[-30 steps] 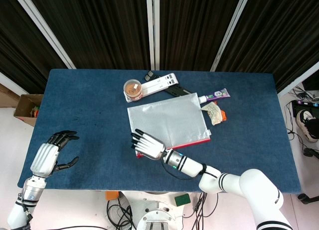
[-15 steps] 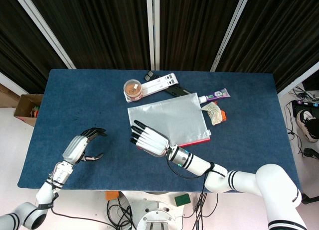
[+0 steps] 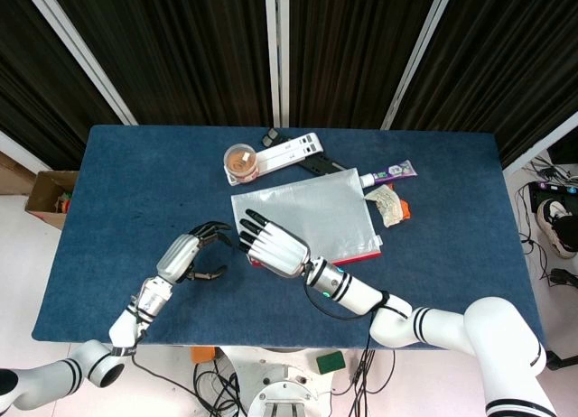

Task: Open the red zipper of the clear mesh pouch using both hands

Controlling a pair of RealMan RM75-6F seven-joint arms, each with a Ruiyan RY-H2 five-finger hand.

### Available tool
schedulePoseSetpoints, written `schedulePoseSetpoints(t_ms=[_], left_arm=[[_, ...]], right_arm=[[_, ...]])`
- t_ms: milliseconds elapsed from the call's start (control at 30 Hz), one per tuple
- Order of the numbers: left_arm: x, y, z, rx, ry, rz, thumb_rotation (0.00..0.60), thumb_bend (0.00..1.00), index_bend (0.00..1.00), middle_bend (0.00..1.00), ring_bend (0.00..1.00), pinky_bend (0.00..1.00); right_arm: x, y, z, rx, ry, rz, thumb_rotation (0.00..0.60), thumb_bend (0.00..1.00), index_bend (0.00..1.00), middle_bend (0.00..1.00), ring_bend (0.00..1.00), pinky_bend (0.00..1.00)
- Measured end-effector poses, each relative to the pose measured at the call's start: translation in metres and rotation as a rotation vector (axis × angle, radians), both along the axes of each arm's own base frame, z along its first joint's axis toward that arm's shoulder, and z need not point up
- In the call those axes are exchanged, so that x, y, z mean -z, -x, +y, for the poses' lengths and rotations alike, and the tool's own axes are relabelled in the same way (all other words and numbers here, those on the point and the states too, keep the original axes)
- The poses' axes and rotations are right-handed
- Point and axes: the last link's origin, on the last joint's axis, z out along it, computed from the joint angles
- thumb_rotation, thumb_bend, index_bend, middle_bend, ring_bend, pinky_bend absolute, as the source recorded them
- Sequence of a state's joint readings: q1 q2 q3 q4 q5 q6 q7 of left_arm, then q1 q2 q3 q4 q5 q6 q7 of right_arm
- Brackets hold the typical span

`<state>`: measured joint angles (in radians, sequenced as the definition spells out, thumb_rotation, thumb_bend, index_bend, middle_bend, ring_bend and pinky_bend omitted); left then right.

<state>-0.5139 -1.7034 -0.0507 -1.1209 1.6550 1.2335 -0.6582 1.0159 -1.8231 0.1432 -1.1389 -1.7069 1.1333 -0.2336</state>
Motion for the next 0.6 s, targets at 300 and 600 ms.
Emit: schedulePoseSetpoints(t_ms=[300,600], left_arm=[[0.025,-0.022,0.003,0.032,0.022,-0.024,0.6,0.29,0.4,0.18,0.13,0.18],[0.04,-0.033,0.008,0.039,0.012,-0.014,0.6,0.29,0.46,0.19,0.13,0.18]], right_arm=[[0.001,-0.003,-0.004,0.012,-0.003,-0.009,0.6,0.67,0.8,0.53,0.26,0.26],[0.0,-0.004,-0.006,0.013,-0.001,-0.021,0.6,0.68,0.8,0.53,0.26,0.26]])
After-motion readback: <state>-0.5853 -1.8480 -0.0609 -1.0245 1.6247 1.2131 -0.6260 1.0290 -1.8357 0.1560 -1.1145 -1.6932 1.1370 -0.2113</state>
